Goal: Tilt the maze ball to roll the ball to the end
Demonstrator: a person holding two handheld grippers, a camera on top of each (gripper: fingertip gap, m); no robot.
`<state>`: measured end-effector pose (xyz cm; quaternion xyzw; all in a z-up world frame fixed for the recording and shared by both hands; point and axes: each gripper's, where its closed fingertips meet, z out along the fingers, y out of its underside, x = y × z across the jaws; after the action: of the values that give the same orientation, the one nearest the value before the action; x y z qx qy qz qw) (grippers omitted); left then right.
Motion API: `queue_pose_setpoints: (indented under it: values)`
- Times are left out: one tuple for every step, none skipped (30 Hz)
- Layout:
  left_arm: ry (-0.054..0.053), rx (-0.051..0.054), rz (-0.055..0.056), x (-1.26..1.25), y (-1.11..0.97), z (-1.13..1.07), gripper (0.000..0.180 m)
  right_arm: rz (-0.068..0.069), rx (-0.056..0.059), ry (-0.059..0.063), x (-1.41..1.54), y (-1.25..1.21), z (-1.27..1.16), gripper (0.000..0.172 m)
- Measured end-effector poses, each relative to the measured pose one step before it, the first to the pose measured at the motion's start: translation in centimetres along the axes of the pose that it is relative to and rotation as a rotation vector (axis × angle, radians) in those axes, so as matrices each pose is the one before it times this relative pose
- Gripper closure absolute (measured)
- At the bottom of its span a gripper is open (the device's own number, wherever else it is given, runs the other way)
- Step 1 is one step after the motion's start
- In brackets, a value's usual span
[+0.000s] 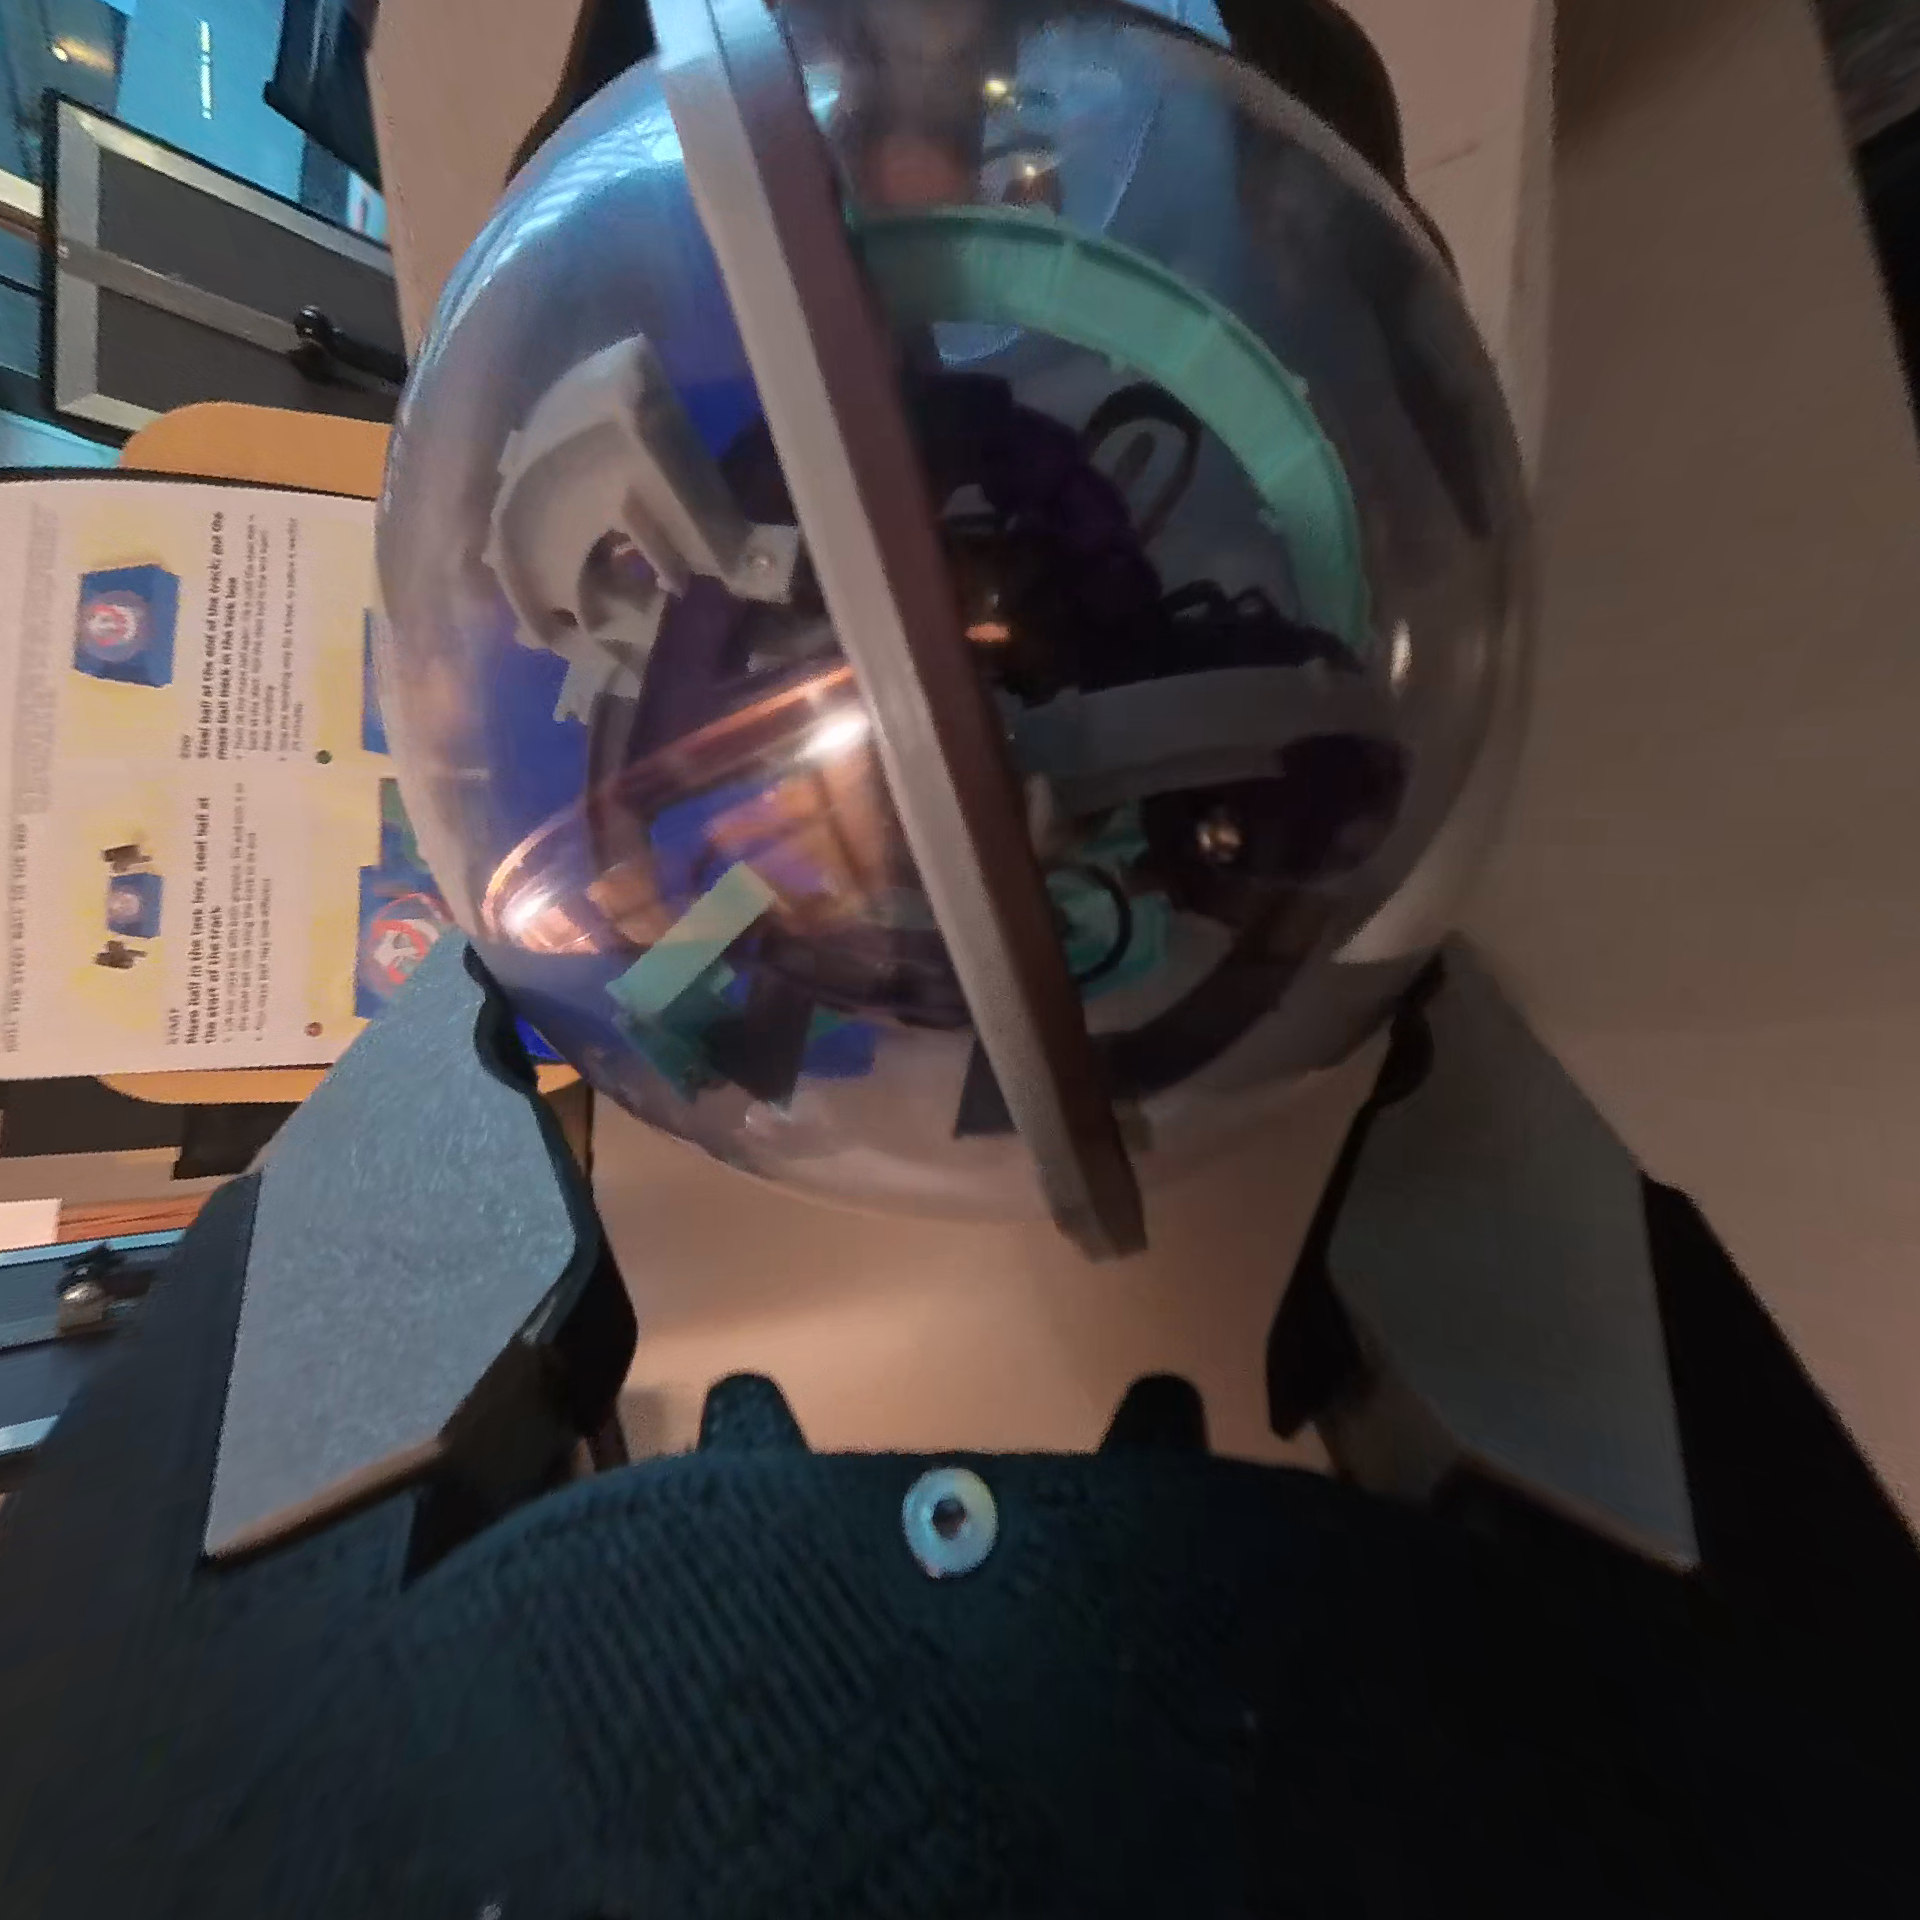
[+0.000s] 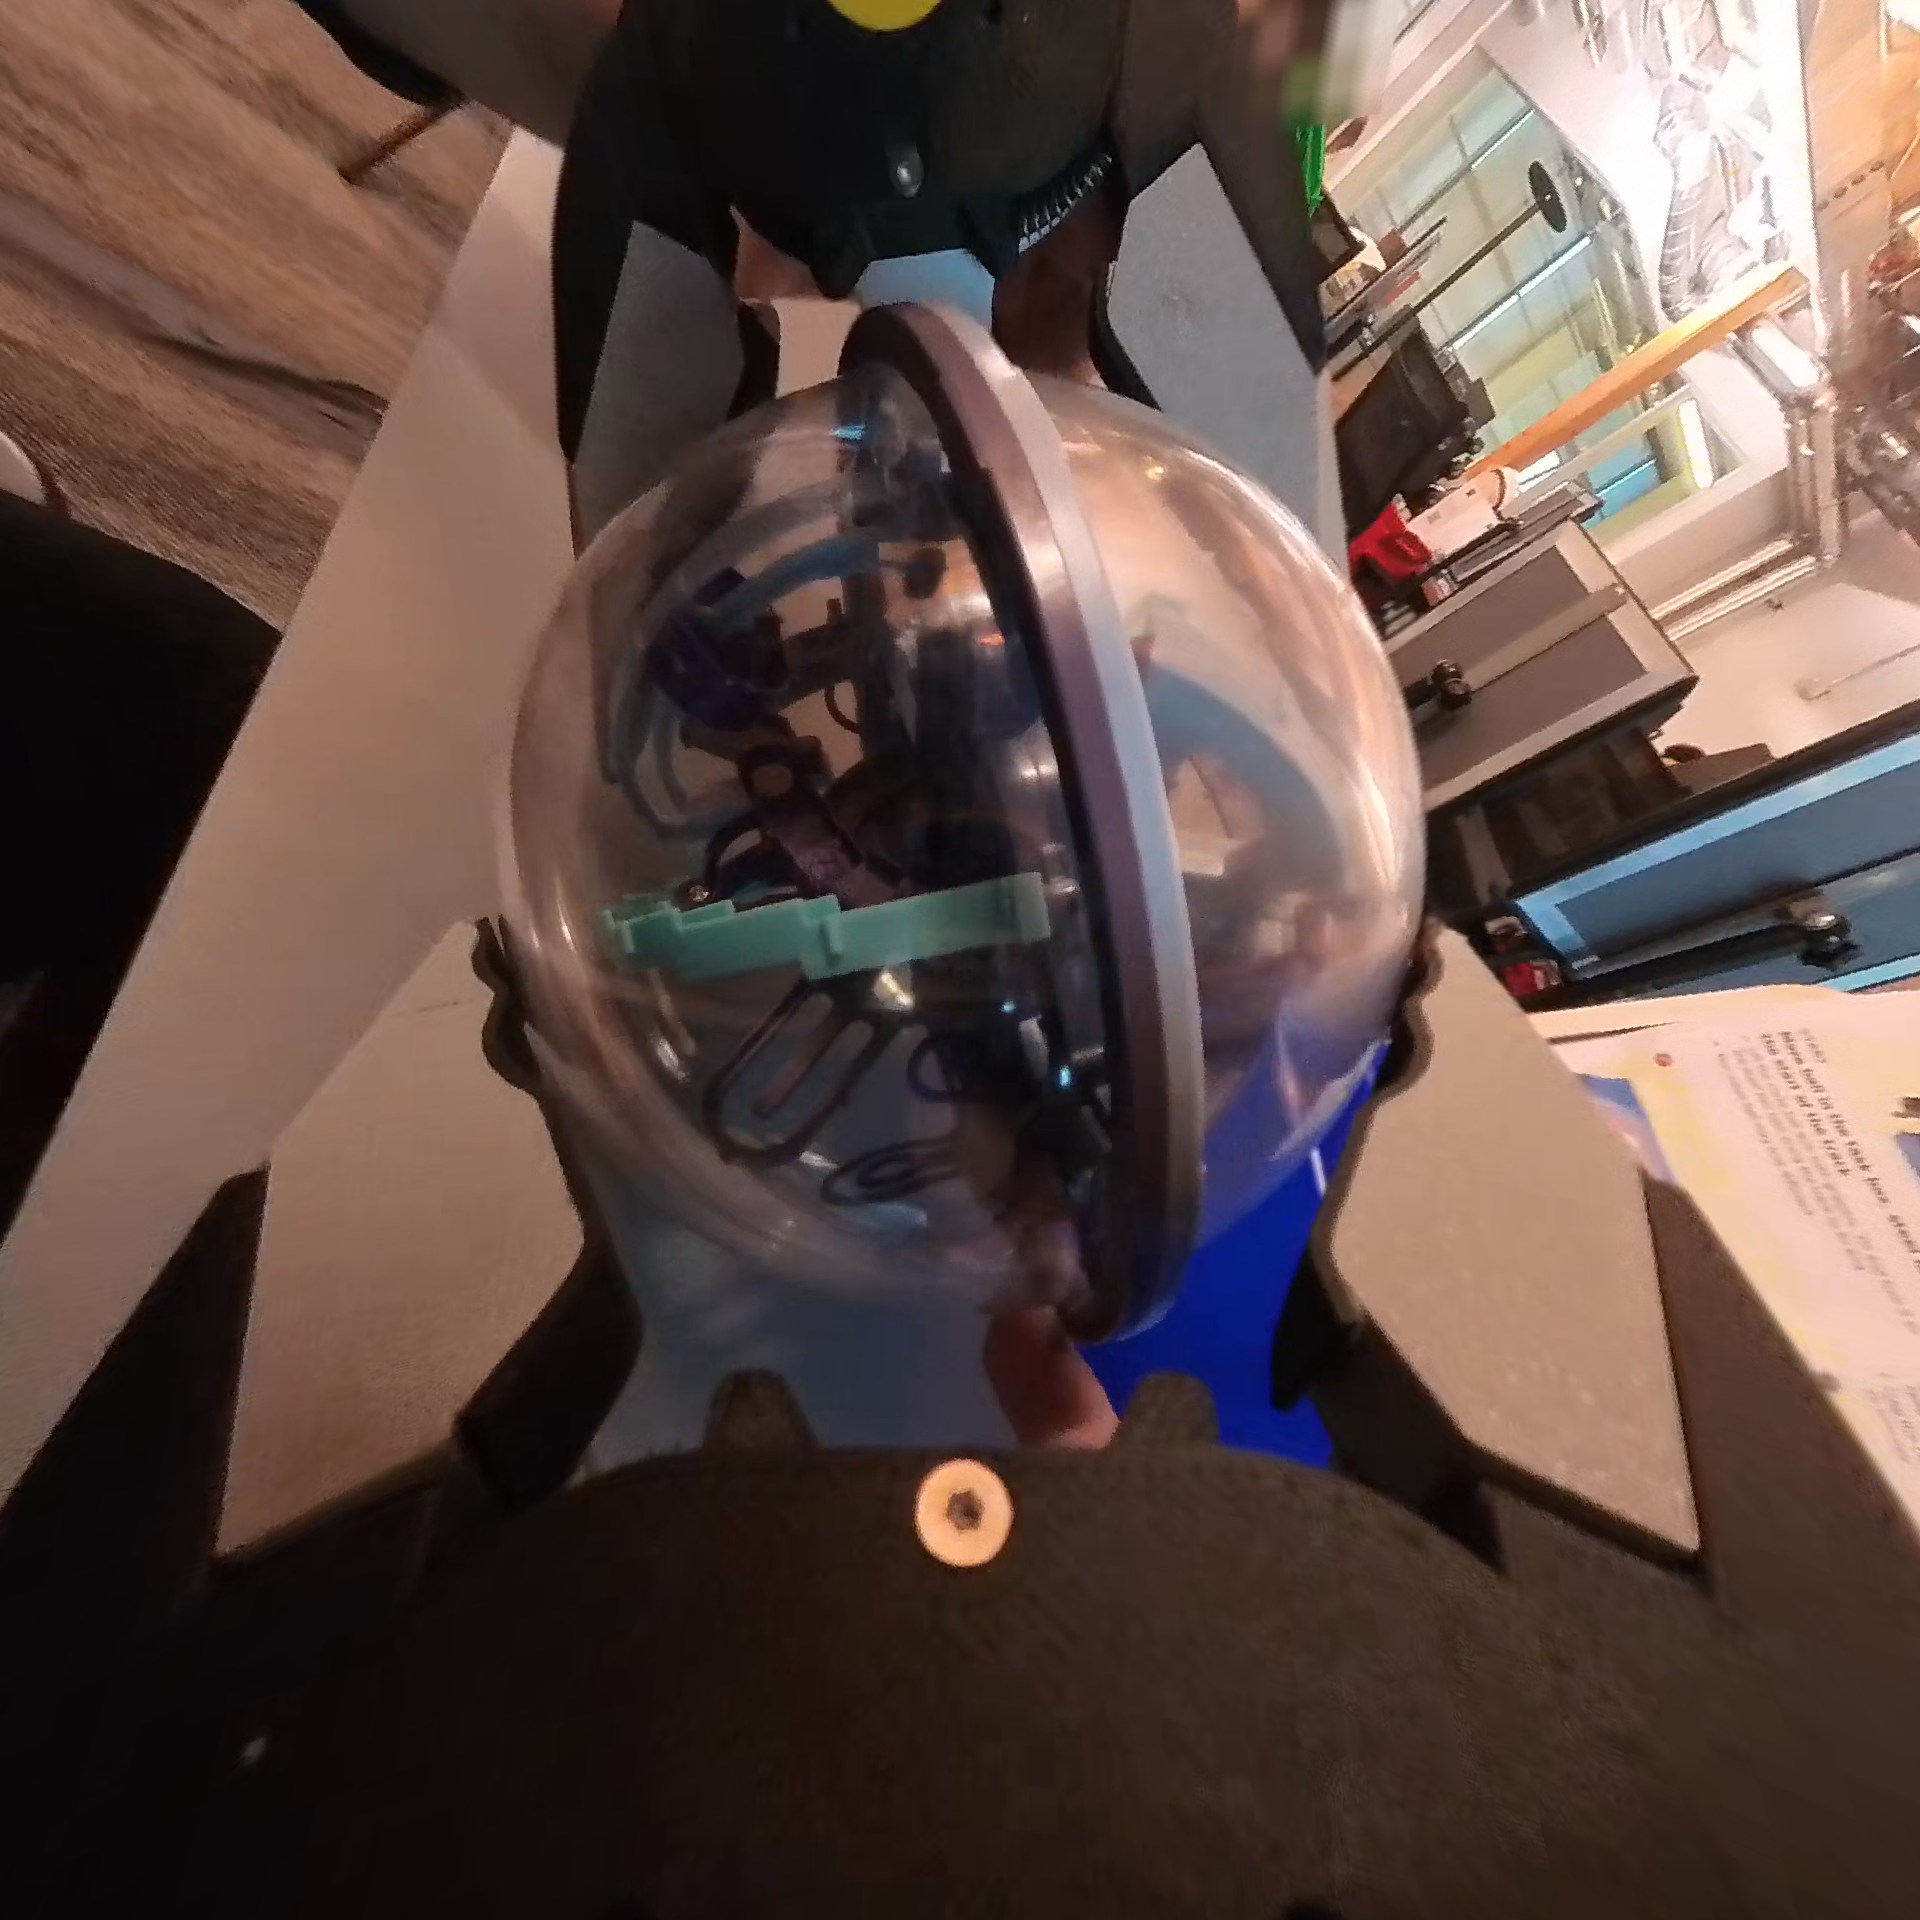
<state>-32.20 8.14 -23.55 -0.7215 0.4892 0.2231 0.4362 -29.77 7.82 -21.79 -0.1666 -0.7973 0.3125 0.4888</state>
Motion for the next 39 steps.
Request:
queue_pose_setpoints:
  values:
    - [-0.0108, -0.0093, 0.0077, -0.232, 0.031, -0.028, 0.021, -0.0122, -0.0069, 0.0069, 0.195, -0.060, -0.048, 0.015]
    - [-0.0128, -0.0076, 0.0074, -0.284, 0.015, -0.043, 0.021, -0.0136, -0.0066, 0.0065, 0.233, -0.090, -0.051, 0.015]
    - [-0.0147, -0.0070, 0.0076, -0.346, 0.025, -0.043, 0.021, -0.0152, -0.0070, 0.0069, 0.281, -0.103, -0.047, 0.015]
    - [-0.0094, -0.0078, 0.0037, -0.317, 0.049, -0.063, 0.021, -0.0109, -0.0075, 0.0046, 0.292, -0.121, -0.029, 0.015]
    - [-0.0051, -0.0051, 0.0012, -0.281, 0.001, -0.089, 0.021, -0.0059, -0.0035, 0.0026, 0.255, -0.129, -0.037, 0.015]
    - [-0.0028, -0.0037, 0.0024, -0.235, -0.031, -0.104, 0.021, -0.0027, 0.0024, 0.0031, 0.221, -0.139, -0.046, 0.015]
    - [0.0025, -0.0067, 0.0038, -0.148, -0.033, -0.109, 0.021, 0.0019, 0.0040, 0.0036, 0.139, -0.112, -0.041, 0.015]
    - [0.0071, -0.0079, 0.0046, -0.077, -0.018, -0.078, 0.021, 0.0057, 0.0038, 0.0043, 0.067, -0.067, -0.029, 0.015]
    - [0.0084, -0.0062, 0.0048, -0.027, -0.004, -0.065, 0.021, 0.0076, 0.0039, 0.0050, 0.006, -0.049, -0.012, 0.015]
    - [0.0103, -0.0055, 0.0030, 0.039, 0.020, -0.028, 0.021, 0.0094, 0.0030, 0.0039, -0.028, -0.023, 0.006, 0.015]
    - [0.0137, -0.0058, -0.0001, 0.103, 0.056, -0.006, 0.021, 0.0126, 0.0015, 0.0014, -0.083, 0.013, 0.038, 0.015]
    - [0.0145, -0.0031, -0.0019, 0.132, 0.053, -0.001, 0.021, 0.0144, 0.0012, -0.0002, -0.107, 0.011, 0.041, 0.015]
    - [0.0140, -0.0013, -0.0033, 0.154, 0.035, 0.013, 0.021, 0.0144, 0.0015, -0.0012, -0.131, 0.013, 0.037, 0.015]
    - [0.0141, -0.0029, -0.0041, 0.186, 0.048, 0.027, 0.021, 0.0147, 0.0012, -0.0024, -0.157, 0.037, 0.039, 0.015]
    - [0.0153, -0.0064, -0.0047, 0.209, 0.066, 0.033, 0.021, 0.0165, 0.0018, -0.0039, -0.176, 0.065, 0.057, 0.015]
    - [0.0167, -0.0082, -0.0050, 0.228, 0.079, 0.028, 0.021, 0.0174, 0.0037, -0.0046, -0.176, 0.081, 0.073, 0.015]
    - [0.0159, -0.0091, -0.0037, 0.179, 0.101, 0.015, 0.021, 0.0164, 0.0063, -0.0036, -0.153, 0.074, 0.090, 0.015]
    - [0.0146, -0.0117, -0.0012, 0.111, 0.110, -0.020, 0.022, 0.0146, 0.0082, -0.0016, -0.087, 0.034, 0.115, 0.015]
    - [0.0144, -0.0135, 0.0000, 0.033, 0.139, -0.059, 0.022, 0.0137, 0.0080, -0.0003, -0.033, 0.001, 0.122, 0.015]
    - [0.0148, -0.0144, 0.0009, -0.021, 0.136, -0.128, 0.021, 0.0138, 0.0081, 0.0005, 0.020, -0.072, 0.113, 0.015]
    - [0.0126, -0.0119, 0.0030, -0.099, 0.108, -0.204, 0.021, 0.0125, 0.0103, 0.0028, 0.087, -0.177, 0.095, 0.015]
    - [0.0115, -0.0099, 0.0047, -0.158, 0.078, -0.263, 0.021, 0.0112, 0.0121, 0.0051, 0.119, -0.232, 0.091, 0.015]
    - [0.0105, -0.0114, 0.0063, -0.178, 0.092, -0.277, 0.021, 0.0098, 0.0107, 0.0066, 0.138, -0.255, 0.100, 0.015]
    - [0.0102, -0.0142, 0.0068, -0.151, 0.151, -0.252, 0.021, 0.0096, 0.0080, 0.0071, 0.125, -0.243, 0.116, 0.015]
    - [0.0127, -0.0140, 0.0061, -0.096, 0.156, -0.240, 0.021, 0.0115, 0.0065, 0.0061, 0.069, -0.211, 0.131, 0.015]
    - [0.0196, -0.0109, 0.0015, 0.021, 0.132, -0.229, 0.021, 0.0179, 0.0073, 0.0027, -0.016, -0.203, 0.133, 0.015]
    - [0.0258, -0.0063, -0.0026, 0.135, 0.100, -0.224, 0.021, 0.0239, 0.0088, -0.0009, -0.102, -0.177, 0.127, 0.015]
    - [0.0246, -0.0037, -0.0034, 0.157, 0.087, -0.203, 0.021, 0.0237, 0.0080, -0.0019, -0.116, -0.168, 0.122, 0.015]
    - [0.0206, -0.0052, -0.0026, 0.127, 0.109, -0.173, 0.021, 0.0204, 0.0039, -0.0011, -0.116, -0.148, 0.110, 0.015]
    - [0.0146, -0.0058, -0.0002, 0.089, 0.109, -0.145, 0.021, 0.0144, 0.0014, 0.0005, -0.081, -0.129, 0.095, 0.015]
    - [0.0065, -0.0059, 0.0013, 0.017, 0.045, -0.136, 0.021, 0.0074, 0.0041, 0.0016, -0.038, -0.135, 0.035, 0.015]
    - [0.0013, -0.0066, 0.0018, -0.022, -0.016, -0.135, 0.021, 0.0023, 0.0070, 0.0014, 0.009, -0.128, -0.008, 0.015]
    - [-0.0020, -0.0068, 0.0023, -0.052, -0.048, -0.129, 0.022, -0.0014, 0.0064, 0.0017, 0.023, -0.121, -0.048, 0.015]
    - [-0.0087, -0.0048, 0.0049, -0.121, -0.091, -0.105, 0.021, -0.0077, 0.0040, 0.0042, 0.067, -0.105, -0.082, 0.015]
    - [-0.0165, -0.0031, 0.0074, -0.194, -0.104, -0.075, 0.022, -0.0155, 0.0016, 0.0067, 0.128, -0.108, -0.127, 0.015]
    - [-0.0199, -0.0029, 0.0067, -0.232, -0.117, -0.041, 0.021, -0.0193, -0.0016, 0.0063, 0.170, -0.081, -0.136, 0.015]
    - [-0.0202, -0.0018, 0.0045, -0.255, -0.114, -0.015, 0.021, -0.0197, -0.0040, 0.0051, 0.206, -0.068, -0.140, 0.015]
    - [-0.0206, 0.0017, 0.0043, -0.282, -0.116, -0.011, 0.021, -0.0198, -0.0056, 0.0053, 0.220, -0.068, -0.143, 0.015]
    - [-0.0201, 0.0030, 0.0048, -0.301, -0.101, 0.007, 0.021, -0.0194, -0.0066, 0.0064, 0.247, -0.073, -0.133, 0.015]
